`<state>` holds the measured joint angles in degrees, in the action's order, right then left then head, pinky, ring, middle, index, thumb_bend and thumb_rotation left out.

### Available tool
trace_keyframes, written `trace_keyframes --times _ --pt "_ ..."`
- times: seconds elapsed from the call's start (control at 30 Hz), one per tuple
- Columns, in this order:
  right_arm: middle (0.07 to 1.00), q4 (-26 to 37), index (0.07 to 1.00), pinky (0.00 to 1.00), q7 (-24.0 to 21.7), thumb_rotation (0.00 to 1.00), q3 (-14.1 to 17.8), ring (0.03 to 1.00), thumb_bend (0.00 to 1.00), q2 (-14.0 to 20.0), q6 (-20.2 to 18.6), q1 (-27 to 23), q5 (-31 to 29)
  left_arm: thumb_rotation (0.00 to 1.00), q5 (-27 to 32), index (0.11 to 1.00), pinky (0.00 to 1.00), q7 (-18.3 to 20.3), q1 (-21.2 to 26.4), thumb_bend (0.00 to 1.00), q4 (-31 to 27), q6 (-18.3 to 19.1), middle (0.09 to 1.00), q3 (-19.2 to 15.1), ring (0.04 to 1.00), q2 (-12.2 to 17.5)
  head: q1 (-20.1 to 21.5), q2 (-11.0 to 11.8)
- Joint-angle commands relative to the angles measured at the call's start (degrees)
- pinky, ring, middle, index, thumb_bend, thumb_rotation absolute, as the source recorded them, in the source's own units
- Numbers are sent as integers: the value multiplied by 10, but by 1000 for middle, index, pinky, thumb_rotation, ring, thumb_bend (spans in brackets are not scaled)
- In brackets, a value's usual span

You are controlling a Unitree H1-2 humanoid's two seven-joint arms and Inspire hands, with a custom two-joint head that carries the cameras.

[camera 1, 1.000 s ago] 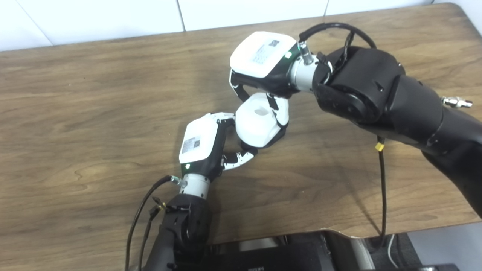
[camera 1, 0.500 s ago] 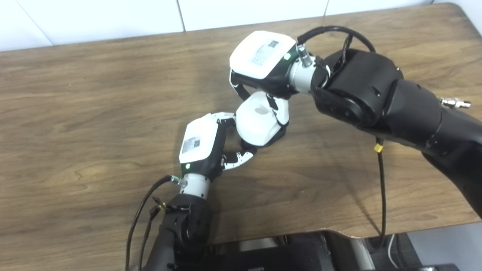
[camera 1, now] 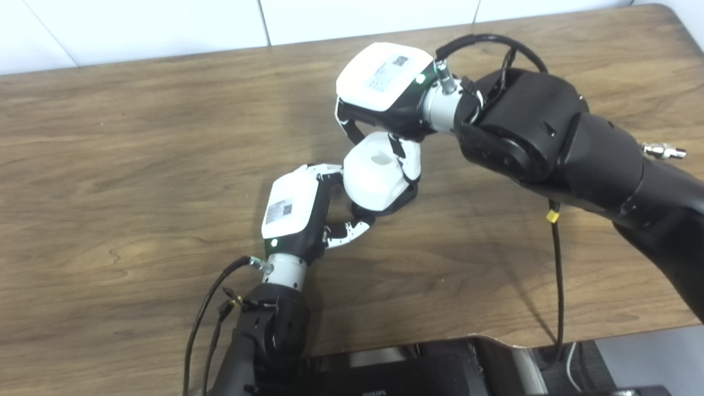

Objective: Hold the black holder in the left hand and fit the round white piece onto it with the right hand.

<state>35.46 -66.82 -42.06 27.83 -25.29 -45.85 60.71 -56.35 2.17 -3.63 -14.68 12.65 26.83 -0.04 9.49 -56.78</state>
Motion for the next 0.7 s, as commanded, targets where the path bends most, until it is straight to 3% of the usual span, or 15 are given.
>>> trace_keyframes --times 0.0,0.3,0.67 --pt "734 5 482 611 -59 137 8 841 525 11 -16 -33 -5 56 -5 483 883 -11 10 519 -17 -12 747 0 809 -3 1 0" --pt "777 8 481 645 -59 136 15 886 525 15 -16 -46 -20 55 -4 483 872 -11 11 520 -15 -11 747 -2 808 -3 1 0" --pt "739 7 479 630 -59 135 9 856 525 20 -16 -54 -26 56 -4 483 869 -11 12 520 -14 -11 746 -2 806 -2 1 0"
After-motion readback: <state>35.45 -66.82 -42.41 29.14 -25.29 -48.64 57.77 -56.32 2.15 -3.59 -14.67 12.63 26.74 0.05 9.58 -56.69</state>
